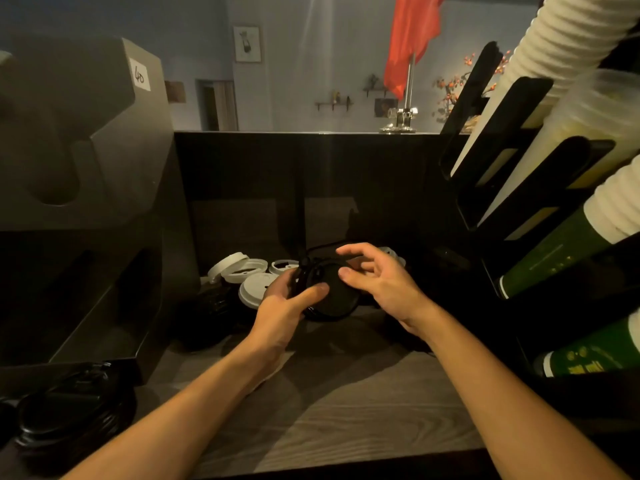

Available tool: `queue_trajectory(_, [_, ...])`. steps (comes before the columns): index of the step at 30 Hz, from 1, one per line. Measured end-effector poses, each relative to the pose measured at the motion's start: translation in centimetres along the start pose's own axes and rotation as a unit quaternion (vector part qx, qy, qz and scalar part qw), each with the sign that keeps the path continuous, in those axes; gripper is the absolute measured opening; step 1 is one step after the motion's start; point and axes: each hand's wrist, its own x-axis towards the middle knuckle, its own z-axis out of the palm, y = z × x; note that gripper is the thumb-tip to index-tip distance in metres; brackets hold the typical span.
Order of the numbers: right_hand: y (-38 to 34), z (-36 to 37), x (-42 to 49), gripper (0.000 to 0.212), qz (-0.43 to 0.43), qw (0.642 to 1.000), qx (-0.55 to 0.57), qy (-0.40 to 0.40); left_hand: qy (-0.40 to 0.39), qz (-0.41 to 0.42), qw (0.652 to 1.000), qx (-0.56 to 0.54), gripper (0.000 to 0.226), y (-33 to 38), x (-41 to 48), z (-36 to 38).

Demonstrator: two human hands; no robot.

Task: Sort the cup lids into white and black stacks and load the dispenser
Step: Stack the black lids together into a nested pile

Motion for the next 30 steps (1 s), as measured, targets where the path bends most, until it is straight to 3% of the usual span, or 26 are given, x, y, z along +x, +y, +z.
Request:
queue_trajectory(3, [-0.3,-0.9,-0.1,0.018,-0.009,0.985,-0.169,0.038,-0.006,-0.001,1.000,0.027,0.036,-0.3,-0.1,0.2])
queue_trajectory(6, [-0.9,-2.9,-0.2,0.023,-0.004,0.881,-0.464,0.090,-0.003,0.002,0.998,0.065,0.029,-0.7,-0.1,0.5])
queue_trajectory(9, [-1.7,-4.1,-0.8,0.027,0.103,0.822,-0.560,0.024,-0.005,-0.010,0.997,0.080,0.024,-1.4,-0.1,0.8])
queue_trajectory(11, [-1.8,-4.6,-1.2,0.032,0.166,0.800,-0.575,-0.045,-0.005,-0.014,0.996,0.084,0.025,-1.8,-0.1,1.0])
queue_trajectory(15, [-1.5,-5.2,-1.1,0.049,0.215,0.823,-0.510,-0.125,-0.020,-0.025,0.995,0.094,0.028,-2.2,-0.1,1.0])
queue_trajectory(19, [-0.9,-5.2,-0.8,0.068,0.204,0.841,-0.478,-0.150,-0.018,-0.028,0.995,0.094,0.029,-2.1,-0.2,1.0])
queue_trajectory(26, [0.2,-4.3,-0.2,0.056,0.154,0.854,-0.486,-0.100,-0.010,-0.028,0.994,0.102,0.031,-1.8,-0.2,0.9])
queue_trajectory(30, [0.6,-3.8,0.1,0.027,0.140,0.882,-0.442,-0.089,0.004,-0.025,0.994,0.110,0.030,-1.6,-0.2,0.8])
